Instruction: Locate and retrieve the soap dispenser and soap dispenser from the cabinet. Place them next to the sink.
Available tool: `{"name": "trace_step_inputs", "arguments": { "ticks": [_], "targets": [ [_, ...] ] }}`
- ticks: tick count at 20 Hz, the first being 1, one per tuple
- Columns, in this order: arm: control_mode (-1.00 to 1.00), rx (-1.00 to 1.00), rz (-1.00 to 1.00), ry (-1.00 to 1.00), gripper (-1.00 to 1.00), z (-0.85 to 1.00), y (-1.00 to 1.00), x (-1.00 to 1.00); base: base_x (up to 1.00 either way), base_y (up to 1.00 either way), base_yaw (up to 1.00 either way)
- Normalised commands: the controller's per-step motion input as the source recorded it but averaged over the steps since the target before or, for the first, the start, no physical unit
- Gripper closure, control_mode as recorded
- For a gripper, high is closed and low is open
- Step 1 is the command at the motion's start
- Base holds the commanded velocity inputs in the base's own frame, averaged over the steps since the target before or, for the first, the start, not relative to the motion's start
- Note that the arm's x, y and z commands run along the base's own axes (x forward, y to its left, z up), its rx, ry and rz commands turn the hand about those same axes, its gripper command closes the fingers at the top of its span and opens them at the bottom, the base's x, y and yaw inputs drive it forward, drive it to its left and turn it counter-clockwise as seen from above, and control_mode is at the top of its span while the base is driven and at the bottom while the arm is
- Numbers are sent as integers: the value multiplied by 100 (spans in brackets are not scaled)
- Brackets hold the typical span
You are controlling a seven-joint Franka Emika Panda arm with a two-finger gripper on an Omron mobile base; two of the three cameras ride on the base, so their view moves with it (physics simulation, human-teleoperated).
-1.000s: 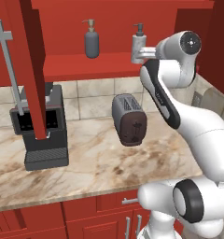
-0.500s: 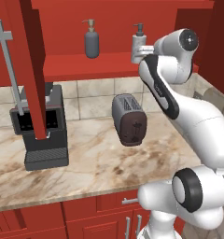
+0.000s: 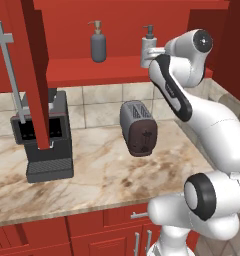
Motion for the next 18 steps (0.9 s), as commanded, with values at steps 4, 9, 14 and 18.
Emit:
{"name": "trace_step_inputs", "arguments": {
  "ticks": [4, 9, 14, 18],
  "targets": [
    [-100, 0, 1, -1, -100, 0, 0, 7, 0, 0, 0],
    [-100, 0, 0, -2, -100, 0, -1, 4, 0, 0, 0],
    [-100, 0, 2, -2, -100, -3, -8, 14, 0, 0, 0],
    [-100, -4, 2, 0, -100, -9, -6, 15, 0, 0, 0]
  ]
}}
